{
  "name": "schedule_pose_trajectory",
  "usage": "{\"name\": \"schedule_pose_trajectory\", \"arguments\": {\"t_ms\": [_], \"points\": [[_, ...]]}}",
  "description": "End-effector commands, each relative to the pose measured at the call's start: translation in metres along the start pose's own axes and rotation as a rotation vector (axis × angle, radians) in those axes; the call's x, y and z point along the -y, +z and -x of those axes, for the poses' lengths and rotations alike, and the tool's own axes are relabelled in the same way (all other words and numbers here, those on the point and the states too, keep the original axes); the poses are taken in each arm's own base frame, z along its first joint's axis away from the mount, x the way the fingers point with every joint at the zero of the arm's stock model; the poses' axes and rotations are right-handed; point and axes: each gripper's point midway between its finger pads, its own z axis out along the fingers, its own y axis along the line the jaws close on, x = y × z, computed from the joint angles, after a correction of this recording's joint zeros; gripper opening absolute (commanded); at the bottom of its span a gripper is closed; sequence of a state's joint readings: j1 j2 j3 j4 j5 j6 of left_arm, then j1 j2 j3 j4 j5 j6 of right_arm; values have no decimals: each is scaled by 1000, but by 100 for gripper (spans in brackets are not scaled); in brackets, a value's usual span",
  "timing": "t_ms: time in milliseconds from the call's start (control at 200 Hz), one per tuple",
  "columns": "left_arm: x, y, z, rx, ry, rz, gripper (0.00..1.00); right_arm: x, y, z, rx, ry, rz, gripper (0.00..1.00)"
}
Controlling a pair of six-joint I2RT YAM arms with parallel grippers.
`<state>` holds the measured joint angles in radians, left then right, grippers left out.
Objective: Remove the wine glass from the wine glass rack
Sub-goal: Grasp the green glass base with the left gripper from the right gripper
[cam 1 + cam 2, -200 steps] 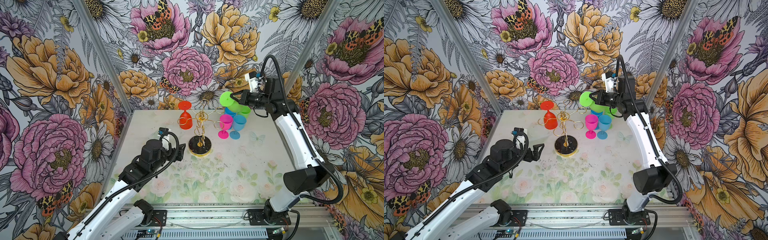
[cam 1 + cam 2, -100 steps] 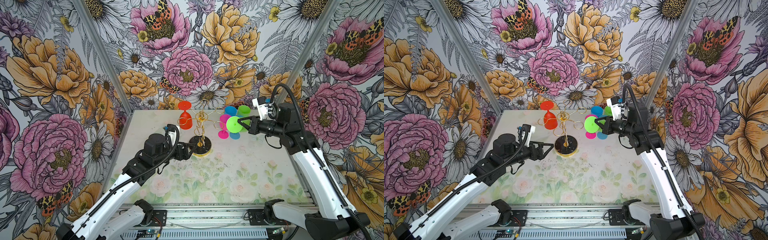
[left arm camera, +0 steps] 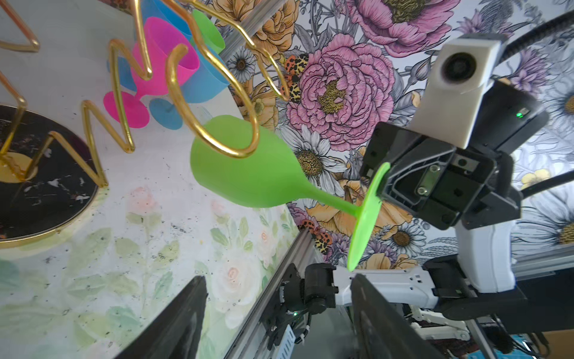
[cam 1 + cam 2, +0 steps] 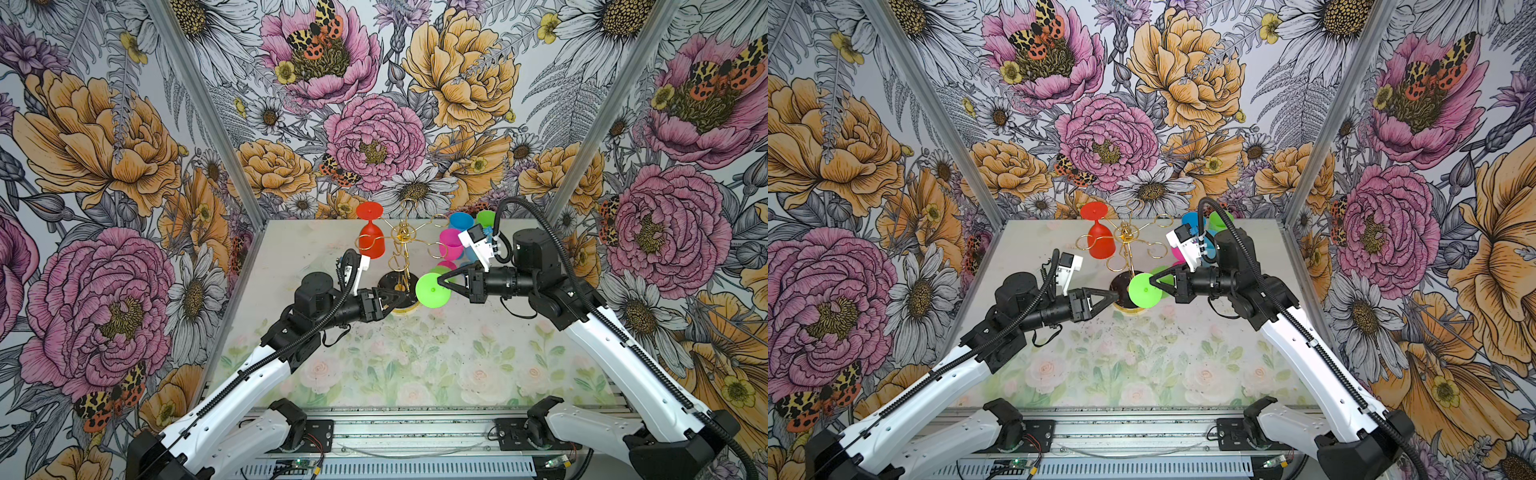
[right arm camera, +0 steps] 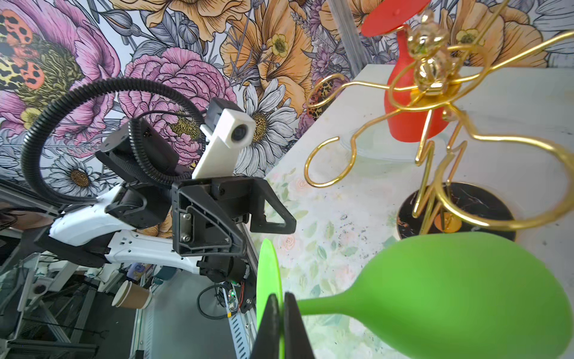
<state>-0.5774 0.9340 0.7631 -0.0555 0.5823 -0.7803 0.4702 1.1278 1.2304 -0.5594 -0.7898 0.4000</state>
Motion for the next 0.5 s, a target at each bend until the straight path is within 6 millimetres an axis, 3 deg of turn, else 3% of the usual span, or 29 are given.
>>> {"name": "schedule_pose_trajectory", "arguments": {"t_ms": [0, 490], "points": [[31, -1, 5, 9, 4, -169, 72, -19, 4, 18, 61, -45, 97, 0], [59, 9, 3, -41, 12, -290, 58, -22, 12, 21, 63, -30, 149, 0]]}}
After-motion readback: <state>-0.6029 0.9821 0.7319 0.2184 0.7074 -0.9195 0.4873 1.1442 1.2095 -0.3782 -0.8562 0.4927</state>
